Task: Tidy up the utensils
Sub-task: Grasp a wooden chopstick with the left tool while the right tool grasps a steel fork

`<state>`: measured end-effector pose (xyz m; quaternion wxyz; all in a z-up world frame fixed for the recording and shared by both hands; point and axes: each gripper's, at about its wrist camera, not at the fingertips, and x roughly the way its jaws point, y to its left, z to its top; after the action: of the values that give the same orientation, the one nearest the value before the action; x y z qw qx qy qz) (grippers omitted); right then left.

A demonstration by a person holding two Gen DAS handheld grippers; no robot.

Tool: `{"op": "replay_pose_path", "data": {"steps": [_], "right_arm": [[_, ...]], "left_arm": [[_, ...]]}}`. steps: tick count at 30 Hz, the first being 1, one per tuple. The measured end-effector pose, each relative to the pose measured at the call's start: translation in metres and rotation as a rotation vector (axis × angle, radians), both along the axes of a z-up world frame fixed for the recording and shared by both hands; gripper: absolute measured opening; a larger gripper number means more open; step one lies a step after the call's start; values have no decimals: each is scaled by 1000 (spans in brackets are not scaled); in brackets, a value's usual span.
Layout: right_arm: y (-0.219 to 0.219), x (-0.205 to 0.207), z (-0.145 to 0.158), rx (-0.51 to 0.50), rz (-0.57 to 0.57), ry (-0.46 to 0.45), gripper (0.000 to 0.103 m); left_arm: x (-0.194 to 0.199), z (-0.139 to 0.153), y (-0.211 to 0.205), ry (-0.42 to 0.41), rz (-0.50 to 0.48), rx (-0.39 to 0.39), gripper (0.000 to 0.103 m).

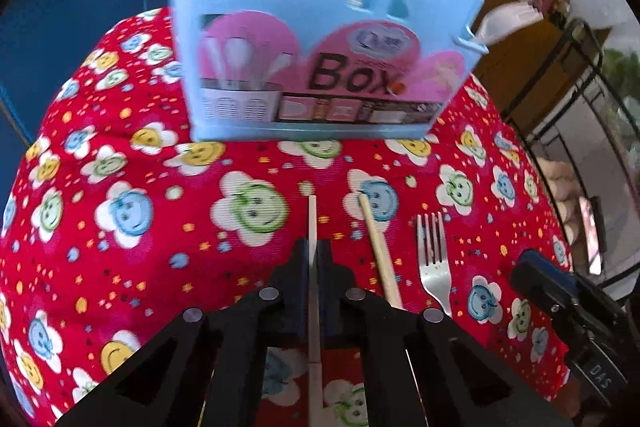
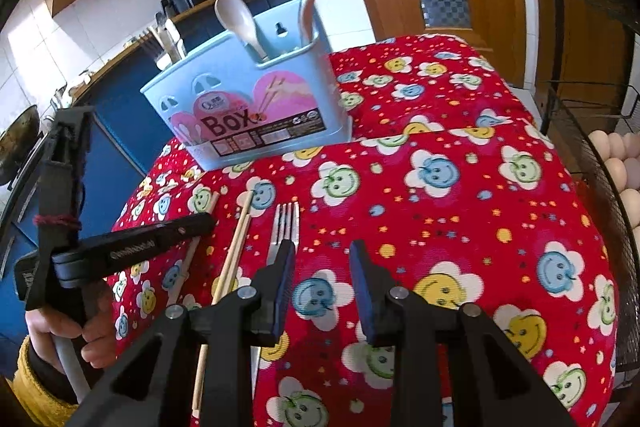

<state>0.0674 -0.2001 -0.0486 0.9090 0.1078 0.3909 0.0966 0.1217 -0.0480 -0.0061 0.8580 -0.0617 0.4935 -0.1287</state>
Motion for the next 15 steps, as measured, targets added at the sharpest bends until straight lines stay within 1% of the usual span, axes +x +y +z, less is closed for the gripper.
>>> {"op": "replay_pose_path", "data": {"steps": [3,6,12,15], "right_arm": [[9,6,-4,-2,29,26,31],[16,13,-8,2,52,60,31],[25,29,-15,-9,58,127,31],[29,36,-18,-26,62,151,36]], "left_arm": [[-4,5,13,-19,30,-45,4],[-7,12,25,-45,51,-64,4],[-17,26,43,-108,75,-99,4],[-22,32,50,-142,83,-105,4]]}}
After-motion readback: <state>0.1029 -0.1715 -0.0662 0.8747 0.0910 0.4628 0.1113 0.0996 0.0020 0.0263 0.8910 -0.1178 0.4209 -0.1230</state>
